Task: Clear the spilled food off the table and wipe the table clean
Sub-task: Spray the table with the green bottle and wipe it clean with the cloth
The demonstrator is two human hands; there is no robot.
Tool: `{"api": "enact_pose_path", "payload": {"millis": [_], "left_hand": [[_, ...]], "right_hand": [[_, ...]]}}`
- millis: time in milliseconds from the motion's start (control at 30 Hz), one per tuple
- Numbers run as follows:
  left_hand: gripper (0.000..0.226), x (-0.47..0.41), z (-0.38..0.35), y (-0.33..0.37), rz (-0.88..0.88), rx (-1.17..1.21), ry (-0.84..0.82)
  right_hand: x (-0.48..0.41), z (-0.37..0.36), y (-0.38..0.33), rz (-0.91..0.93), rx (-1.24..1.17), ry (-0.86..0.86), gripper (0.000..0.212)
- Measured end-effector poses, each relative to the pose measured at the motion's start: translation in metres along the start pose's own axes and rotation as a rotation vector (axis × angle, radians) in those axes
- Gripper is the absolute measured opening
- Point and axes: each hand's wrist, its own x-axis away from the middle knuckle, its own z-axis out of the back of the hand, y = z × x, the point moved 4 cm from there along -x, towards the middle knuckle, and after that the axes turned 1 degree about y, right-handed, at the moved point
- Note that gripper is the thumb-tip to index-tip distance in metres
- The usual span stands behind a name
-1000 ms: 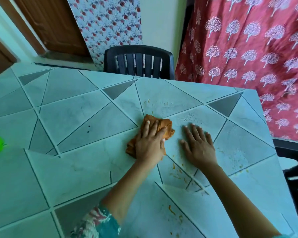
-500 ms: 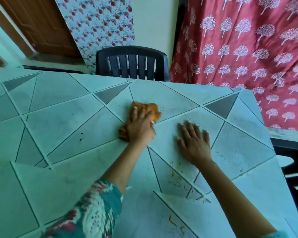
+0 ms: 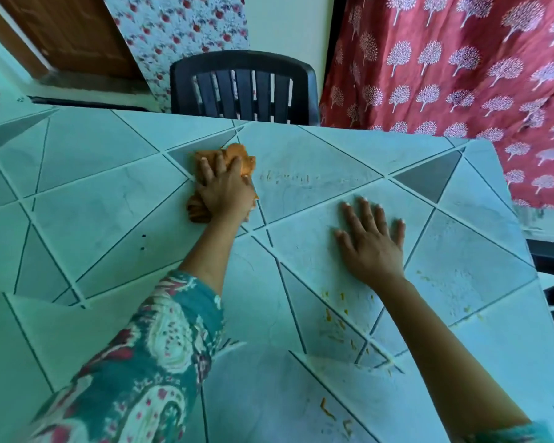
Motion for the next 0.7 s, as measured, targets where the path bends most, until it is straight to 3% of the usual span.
{"api": "enact_pose_path", "payload": {"millis": [133,233,300,433,500,567,700], "left_hand": [[0.05,0.047,-0.014,0.061,-0.315,0.012,0.003],[0.049,0.083,-0.017,0.058,-0.53,0.046,-0.032],[0.051,0.071,-0.012,0.028,-0.513,0.068,-0.002],[0.046,-0.007,-0.003,-0.023,-0.156,0.021,0.03],[0.046,-0.036,-0.006,-0.017,-0.069,0.025,0.032],[0.047,-0.044,-0.015,0.009,-0.103,0.094,0.016],[0.048,0.01,-0.031,0.085,-0.388,0.046,0.016]], "right_hand": [[0.0,-0.003,0.0,-0.014,0.033,0.031,0.073],[-0.001,-0.004,-0.001,-0.024,0.037,0.052,0.074],[0.0,-0.004,-0.001,-0.021,0.033,0.061,0.072],[0.0,-0.005,0.0,-0.011,0.031,0.076,0.068],[0.001,-0.006,0.0,-0.013,0.041,0.074,0.068],[0.001,-0.005,0.0,-0.015,0.043,0.076,0.068],[0.002,-0.003,0.001,-0.028,0.041,0.082,0.068]]}}
